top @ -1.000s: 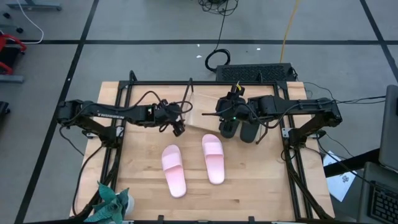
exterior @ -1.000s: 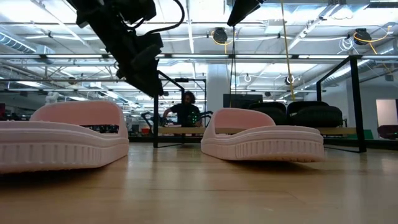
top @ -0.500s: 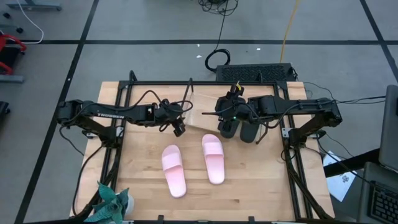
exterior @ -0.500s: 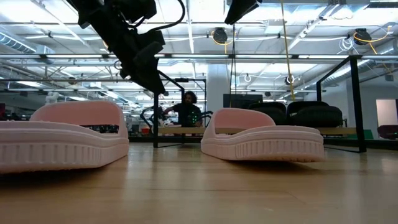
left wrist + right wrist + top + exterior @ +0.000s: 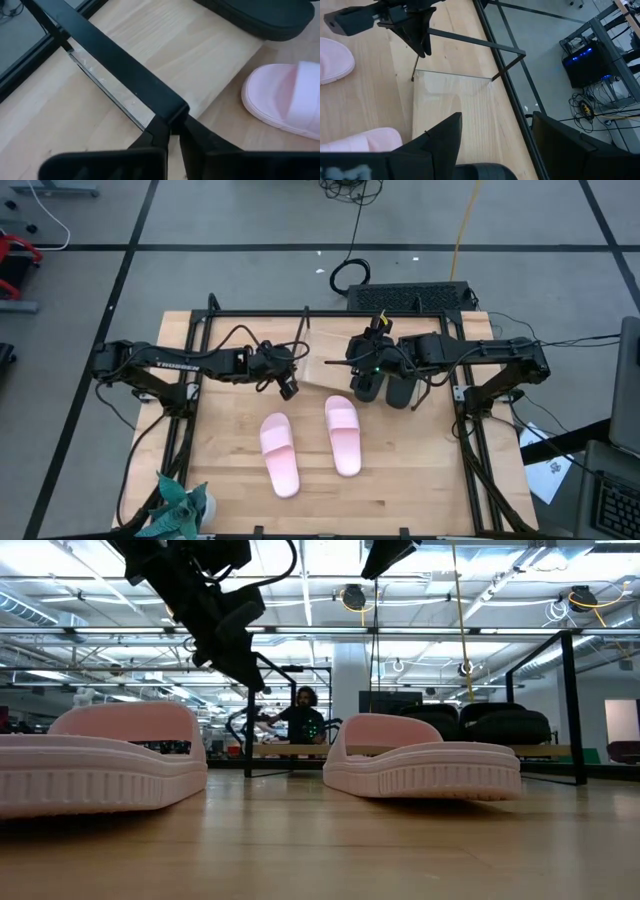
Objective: Pick and place slides into the shelf
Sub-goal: Adjust the shelf, then put the left pink slide on the shelf
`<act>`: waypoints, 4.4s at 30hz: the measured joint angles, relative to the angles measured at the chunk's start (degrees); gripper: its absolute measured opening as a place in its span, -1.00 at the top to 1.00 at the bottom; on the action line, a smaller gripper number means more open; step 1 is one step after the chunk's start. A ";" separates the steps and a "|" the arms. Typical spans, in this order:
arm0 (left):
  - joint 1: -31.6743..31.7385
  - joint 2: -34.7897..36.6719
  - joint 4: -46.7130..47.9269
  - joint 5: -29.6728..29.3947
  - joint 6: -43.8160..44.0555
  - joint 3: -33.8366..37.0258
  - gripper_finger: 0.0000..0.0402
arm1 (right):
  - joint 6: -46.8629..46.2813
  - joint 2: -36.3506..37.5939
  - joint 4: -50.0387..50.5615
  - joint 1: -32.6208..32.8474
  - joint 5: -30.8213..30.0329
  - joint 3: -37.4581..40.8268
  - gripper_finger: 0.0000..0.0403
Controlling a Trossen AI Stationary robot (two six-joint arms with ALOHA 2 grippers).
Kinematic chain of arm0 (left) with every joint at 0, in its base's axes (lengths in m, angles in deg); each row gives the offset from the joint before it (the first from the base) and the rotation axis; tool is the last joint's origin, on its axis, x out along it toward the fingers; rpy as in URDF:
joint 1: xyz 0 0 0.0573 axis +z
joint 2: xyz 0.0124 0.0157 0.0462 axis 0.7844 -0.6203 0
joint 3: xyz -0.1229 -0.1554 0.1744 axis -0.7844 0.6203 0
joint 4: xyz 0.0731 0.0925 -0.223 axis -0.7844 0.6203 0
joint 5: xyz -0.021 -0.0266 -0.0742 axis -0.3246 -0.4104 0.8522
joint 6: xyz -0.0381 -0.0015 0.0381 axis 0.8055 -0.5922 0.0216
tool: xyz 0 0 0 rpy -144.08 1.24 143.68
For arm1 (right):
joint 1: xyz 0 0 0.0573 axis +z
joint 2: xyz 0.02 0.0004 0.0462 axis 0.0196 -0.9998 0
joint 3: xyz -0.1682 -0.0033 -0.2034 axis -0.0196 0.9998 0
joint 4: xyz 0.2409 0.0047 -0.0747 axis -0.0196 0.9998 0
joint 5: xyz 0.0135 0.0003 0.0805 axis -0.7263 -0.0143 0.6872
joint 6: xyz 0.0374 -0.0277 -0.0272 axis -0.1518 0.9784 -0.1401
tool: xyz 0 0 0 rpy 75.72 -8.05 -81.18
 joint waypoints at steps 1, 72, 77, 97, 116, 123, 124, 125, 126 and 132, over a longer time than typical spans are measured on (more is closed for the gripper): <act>0.00 0.00 0.11 -0.03 0.22 0.01 0.89 | 0.00 0.00 0.00 0.00 0.00 0.00 -0.15; -6.35 0.72 14.34 -17.35 20.27 -0.07 0.77 | 1.55 -0.02 0.09 0.02 0.24 0.00 -0.15; -5.26 0.66 14.45 -16.54 18.75 0.01 0.71 | 1.55 -0.02 0.08 0.02 0.24 0.00 -0.15; -2.88 0.57 14.15 -14.40 17.28 0.14 0.25 | 1.73 -0.02 0.07 0.02 0.24 -0.02 -0.15; -2.91 0.88 14.37 -11.60 17.28 0.10 -0.28 | 1.73 -0.02 0.05 0.02 0.24 0.00 -0.15; -2.91 5.65 15.96 -10.57 17.78 0.01 -0.37 | 1.70 -0.02 0.05 0.02 0.24 0.00 -0.15; -2.91 6.73 15.68 -10.30 17.94 0.01 -0.37 | 1.72 -0.02 0.04 0.02 0.26 0.00 -0.15; -2.98 7.78 15.69 -9.77 17.99 0.01 -0.37 | 1.72 -0.02 0.04 0.01 0.26 0.00 -0.15; -3.09 8.82 15.65 -9.08 18.09 0.01 -0.37 | 1.70 -0.02 0.04 0.00 0.24 0.00 -0.15; -5.45 15.07 13.75 -5.09 21.15 0.01 -0.37 | 1.70 -0.02 -0.17 0.00 0.20 0.00 -0.15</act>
